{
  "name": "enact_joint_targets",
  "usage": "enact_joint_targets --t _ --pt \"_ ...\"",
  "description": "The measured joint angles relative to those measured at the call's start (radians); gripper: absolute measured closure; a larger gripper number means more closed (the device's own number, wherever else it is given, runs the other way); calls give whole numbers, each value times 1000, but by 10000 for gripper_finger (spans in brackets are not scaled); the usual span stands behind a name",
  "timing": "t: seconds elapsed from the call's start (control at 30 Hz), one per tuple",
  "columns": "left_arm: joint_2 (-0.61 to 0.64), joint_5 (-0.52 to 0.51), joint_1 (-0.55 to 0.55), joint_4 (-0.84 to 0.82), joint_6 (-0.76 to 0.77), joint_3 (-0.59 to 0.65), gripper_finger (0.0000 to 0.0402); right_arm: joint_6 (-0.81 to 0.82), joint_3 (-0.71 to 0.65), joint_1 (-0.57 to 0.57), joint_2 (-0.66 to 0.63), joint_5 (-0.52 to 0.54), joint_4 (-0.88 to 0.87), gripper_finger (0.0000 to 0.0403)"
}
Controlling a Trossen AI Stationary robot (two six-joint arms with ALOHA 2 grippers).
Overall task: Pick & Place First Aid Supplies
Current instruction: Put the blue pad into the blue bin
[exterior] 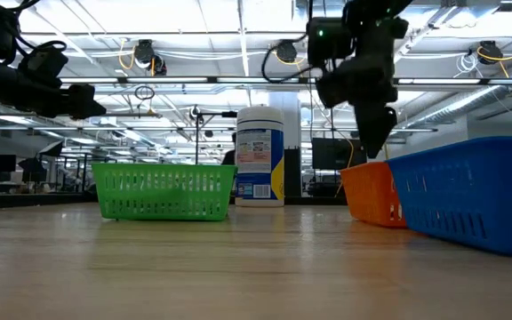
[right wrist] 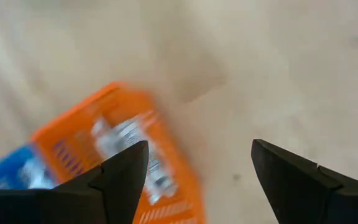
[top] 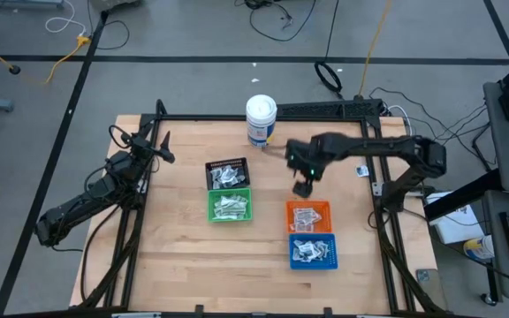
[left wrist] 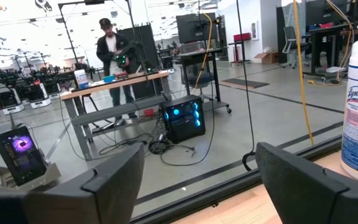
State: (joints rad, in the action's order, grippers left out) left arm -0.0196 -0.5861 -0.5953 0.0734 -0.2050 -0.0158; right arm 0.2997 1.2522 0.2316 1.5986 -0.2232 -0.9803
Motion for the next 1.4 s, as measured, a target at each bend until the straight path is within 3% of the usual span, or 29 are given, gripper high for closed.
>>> enact_joint_targets --t 0.37,0.73,0.87,1.03,1.4 --pt "0 0 0 0 0 0 85 348 0 303 0 215 -3 124" --pt "0 0 0 0 0 0 79 700 -3 515 0 231 -17 124" --pt "0 0 0 0 0 0 88 776 -80 530 -35 284 0 124" --pt "0 0 0 0 0 0 95 1004 -216 518 -131 381 -4 124" --pt "0 0 0 0 0 0 80 1641 -476 447 -296 512 10 124"
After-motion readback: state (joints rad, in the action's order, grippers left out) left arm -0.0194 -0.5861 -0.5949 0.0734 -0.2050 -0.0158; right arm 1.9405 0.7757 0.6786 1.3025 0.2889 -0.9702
